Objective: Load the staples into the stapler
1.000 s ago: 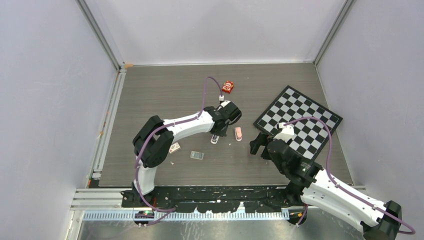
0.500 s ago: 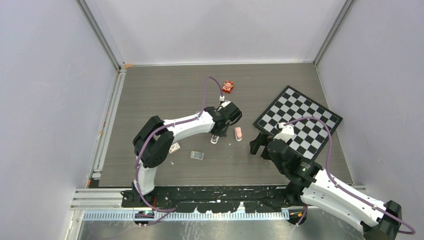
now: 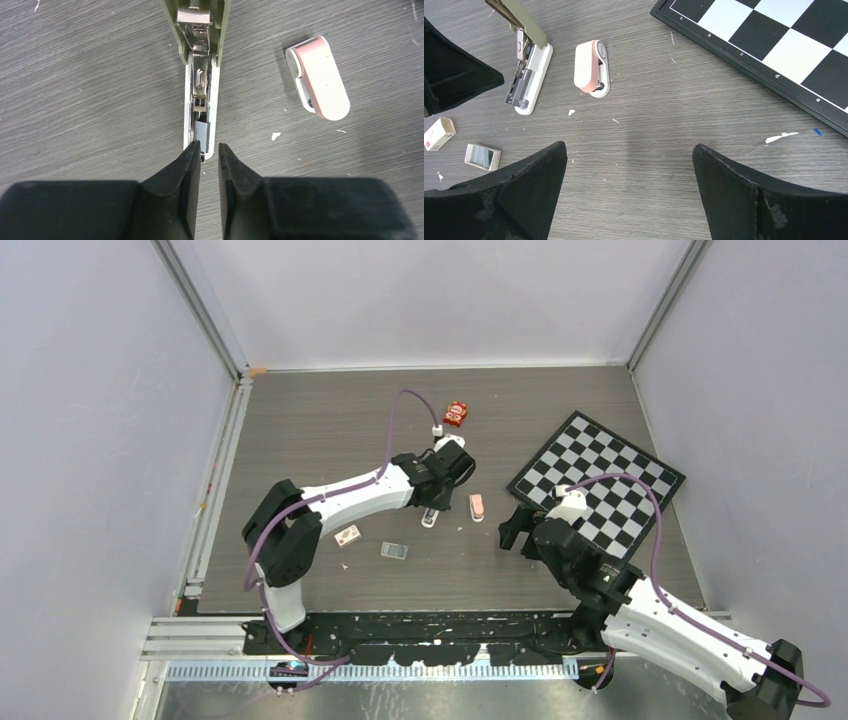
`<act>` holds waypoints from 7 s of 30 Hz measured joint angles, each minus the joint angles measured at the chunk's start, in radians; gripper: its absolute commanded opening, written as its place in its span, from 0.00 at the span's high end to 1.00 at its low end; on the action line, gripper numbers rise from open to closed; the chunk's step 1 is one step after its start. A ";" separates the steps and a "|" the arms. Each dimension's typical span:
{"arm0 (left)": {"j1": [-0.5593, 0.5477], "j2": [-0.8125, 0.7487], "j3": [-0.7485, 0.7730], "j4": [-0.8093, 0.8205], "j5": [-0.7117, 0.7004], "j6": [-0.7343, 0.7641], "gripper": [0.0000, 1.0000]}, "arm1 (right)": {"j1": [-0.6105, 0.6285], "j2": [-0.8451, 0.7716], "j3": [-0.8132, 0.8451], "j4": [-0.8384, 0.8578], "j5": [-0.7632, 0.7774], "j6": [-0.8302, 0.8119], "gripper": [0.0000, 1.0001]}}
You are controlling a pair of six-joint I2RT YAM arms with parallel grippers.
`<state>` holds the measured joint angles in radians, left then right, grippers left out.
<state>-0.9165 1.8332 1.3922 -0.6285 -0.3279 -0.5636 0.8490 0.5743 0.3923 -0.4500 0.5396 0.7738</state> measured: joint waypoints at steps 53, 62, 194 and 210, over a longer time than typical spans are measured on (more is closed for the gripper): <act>0.290 -0.139 -0.496 0.826 0.581 -0.309 1.00 | 0.000 0.053 0.007 -0.008 -0.050 0.016 0.01; 0.267 -0.196 -0.499 0.829 0.562 -0.315 1.00 | 0.000 0.163 0.011 0.203 -0.181 0.050 0.37; 0.128 -0.096 -0.311 0.369 0.124 -0.233 0.80 | 0.064 0.623 0.287 0.138 -0.179 0.098 0.76; 0.108 -0.031 -0.276 0.360 0.118 -0.274 0.51 | 0.071 0.757 0.273 -0.074 -0.140 0.090 0.75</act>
<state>-0.8089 1.8027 1.1164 -0.2687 -0.2096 -0.8379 0.9203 1.3315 0.6651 -0.5236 0.3992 0.8635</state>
